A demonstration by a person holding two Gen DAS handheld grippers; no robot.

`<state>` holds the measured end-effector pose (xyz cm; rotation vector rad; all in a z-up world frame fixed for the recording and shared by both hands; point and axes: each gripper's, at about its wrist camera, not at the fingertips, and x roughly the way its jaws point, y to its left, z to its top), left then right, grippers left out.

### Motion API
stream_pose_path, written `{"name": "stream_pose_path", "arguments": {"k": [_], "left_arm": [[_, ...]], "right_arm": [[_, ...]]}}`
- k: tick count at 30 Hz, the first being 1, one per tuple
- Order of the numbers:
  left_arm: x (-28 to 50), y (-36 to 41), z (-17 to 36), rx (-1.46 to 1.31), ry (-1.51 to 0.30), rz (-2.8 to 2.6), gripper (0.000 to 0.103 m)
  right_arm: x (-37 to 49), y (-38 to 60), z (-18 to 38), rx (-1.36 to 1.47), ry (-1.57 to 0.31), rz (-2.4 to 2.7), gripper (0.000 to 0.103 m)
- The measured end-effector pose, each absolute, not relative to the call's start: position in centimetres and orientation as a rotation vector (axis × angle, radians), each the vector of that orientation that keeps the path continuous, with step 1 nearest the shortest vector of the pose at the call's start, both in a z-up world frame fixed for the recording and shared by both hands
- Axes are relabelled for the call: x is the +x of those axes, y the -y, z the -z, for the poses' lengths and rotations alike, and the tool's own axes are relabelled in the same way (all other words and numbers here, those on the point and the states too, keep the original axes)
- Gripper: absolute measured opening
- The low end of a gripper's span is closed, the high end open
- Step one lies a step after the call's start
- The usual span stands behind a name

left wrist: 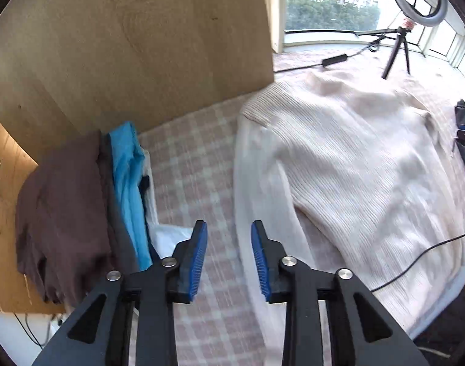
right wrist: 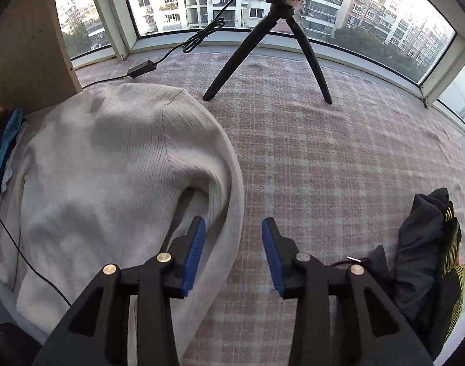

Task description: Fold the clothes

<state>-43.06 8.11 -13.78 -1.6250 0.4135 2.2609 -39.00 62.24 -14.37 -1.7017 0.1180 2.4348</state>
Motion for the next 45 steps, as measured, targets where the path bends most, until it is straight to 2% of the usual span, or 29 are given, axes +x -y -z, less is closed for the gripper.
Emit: {"name": "stream_pose_path", "arguments": {"k": [2, 5, 9, 10, 11, 17, 19, 20, 22, 24, 27, 28, 30, 31, 34, 36, 37, 39, 41, 43, 45], "left_arm": [[-39.1, -9.0, 16.7, -1.706, -0.388, -2.191, 0.041], [-33.4, -9.9, 20.9, -1.804, -0.46, -2.114, 0.041], [-30.0, -10.7, 24.1, -1.822, -0.594, -2.117, 0.043], [-30.0, -10.6, 23.9, -1.806, -0.567, -2.129, 0.033], [-30.2, -10.4, 23.7, -1.814, -0.534, -2.136, 0.008], [-31.7, -7.3, 19.5, -1.769, -0.492, -2.287, 0.007], [-33.0, -4.6, 17.2, -1.753, -0.494, -2.399, 0.007], [-33.8, -3.0, 16.2, -1.759, -0.492, -2.455, 0.007], [-34.8, 1.2, 15.0, -1.799, -0.469, -2.583, 0.012], [-35.5, 4.0, 14.2, -1.837, -0.499, -2.646, 0.014], [-35.8, 6.4, 13.5, -1.87, -0.585, -2.73, 0.014], [-35.1, 7.3, 12.6, -1.876, -0.576, -2.744, 0.018], [-33.6, 7.4, 11.8, -1.843, -0.513, -2.722, 0.021], [-32.8, 6.7, 11.6, -1.817, -0.47, -2.678, 0.021], [-29.2, 2.9, 11.0, -1.706, -0.348, -2.522, 0.023], [-26.5, -1.0, 11.4, -1.627, -0.234, -2.384, 0.035], [-25.3, -3.3, 12.0, -1.606, -0.212, -2.302, 0.039], [-23.1, -8.2, 13.8, -1.579, -0.201, -2.127, 0.039], [-21.8, -12.6, 16.0, -1.579, -0.247, -2.025, 0.039], [-21.1, -16.3, 17.9, -1.583, -0.302, -1.967, 0.039], [-21.1, -18.6, 19.0, -1.587, -0.354, -1.97, 0.039]], "right_arm": [[-35.4, -61.1, 15.8, -1.759, -0.165, -2.412, 0.044], [-31.2, -59.4, 18.7, -1.854, -0.289, -2.389, 0.044], [-29.1, -57.3, 21.6, -1.916, -0.356, -2.368, 0.044], [-29.0, -56.9, 21.7, -1.909, -0.346, -2.378, 0.045], [-29.0, -56.6, 21.6, -1.897, -0.325, -2.392, 0.046], [-29.3, -55.6, 20.8, -1.905, -0.286, -2.438, 0.046], [-29.4, -55.2, 20.5, -1.902, -0.214, -2.444, 0.045], [-29.4, -55.0, 20.6, -1.905, -0.182, -2.433, 0.039], [-29.4, -55.2, 20.6, -1.916, -0.175, -2.426, 0.008], [-29.2, -56.1, 19.7, -1.91, -0.186, -2.438, 0.007], [-28.1, -60.6, 16.3, -1.747, -0.089, -2.348, 0.007], [-27.6, -62.8, 15.1, -1.67, -0.034, -2.287, 0.008], [-26.9, -66.0, 13.5, -1.601, 0.013, -2.181, 0.022], [-26.4, -68.1, 12.4, -1.59, -0.006, -2.168, 0.033], [-23.9, -68.3, 9.9, -1.582, -0.14, -2.321, 0.033], [-23.2, -65.2, 10.5, -1.653, -0.176, -2.442, 0.037], [-23.2, -62.9, 11.4, -1.686, -0.193, -2.503, 0.042], [-23.1, -59.0, 13.3, -1.752, -0.196, -2.588, 0.044], [-23.2, -54.7, 15.6, -1.823, -0.116, -2.613, 0.044], [-23.9, -52.5, 18.0, -1.868, -0.053, -2.596, 0.044], [-24.6, -51.6, 19.5, -1.903, -0.067, -2.596, 0.045]]}}
